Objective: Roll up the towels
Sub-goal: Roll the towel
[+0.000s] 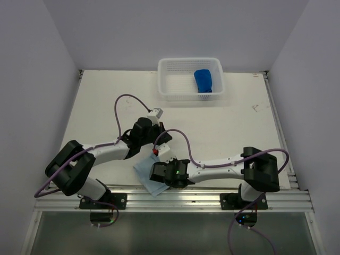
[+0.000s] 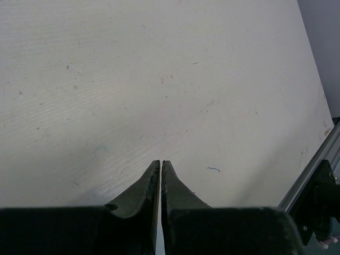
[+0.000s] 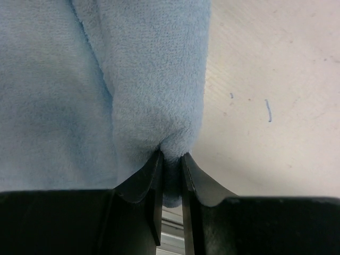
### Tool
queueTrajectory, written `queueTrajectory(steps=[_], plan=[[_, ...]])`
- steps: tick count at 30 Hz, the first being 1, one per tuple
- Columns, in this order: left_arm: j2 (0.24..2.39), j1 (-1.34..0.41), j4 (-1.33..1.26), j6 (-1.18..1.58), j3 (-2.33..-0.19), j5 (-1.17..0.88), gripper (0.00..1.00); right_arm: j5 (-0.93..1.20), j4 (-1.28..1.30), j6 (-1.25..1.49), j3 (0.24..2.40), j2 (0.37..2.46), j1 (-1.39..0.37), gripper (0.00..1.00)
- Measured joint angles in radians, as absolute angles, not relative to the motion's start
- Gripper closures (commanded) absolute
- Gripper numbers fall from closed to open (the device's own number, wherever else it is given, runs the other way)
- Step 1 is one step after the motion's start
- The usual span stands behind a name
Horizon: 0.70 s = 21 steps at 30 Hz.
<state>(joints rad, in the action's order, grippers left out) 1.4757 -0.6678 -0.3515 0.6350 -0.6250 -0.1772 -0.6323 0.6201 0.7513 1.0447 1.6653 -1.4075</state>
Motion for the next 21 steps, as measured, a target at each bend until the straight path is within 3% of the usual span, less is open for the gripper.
queueTrajectory(steps=[21], plan=[[1.468,-0.668,-0.357,0.696,-0.634,-0.215,0.92,-0.998,1.085,0.860,1.302,1.997,-1.529,1.00]])
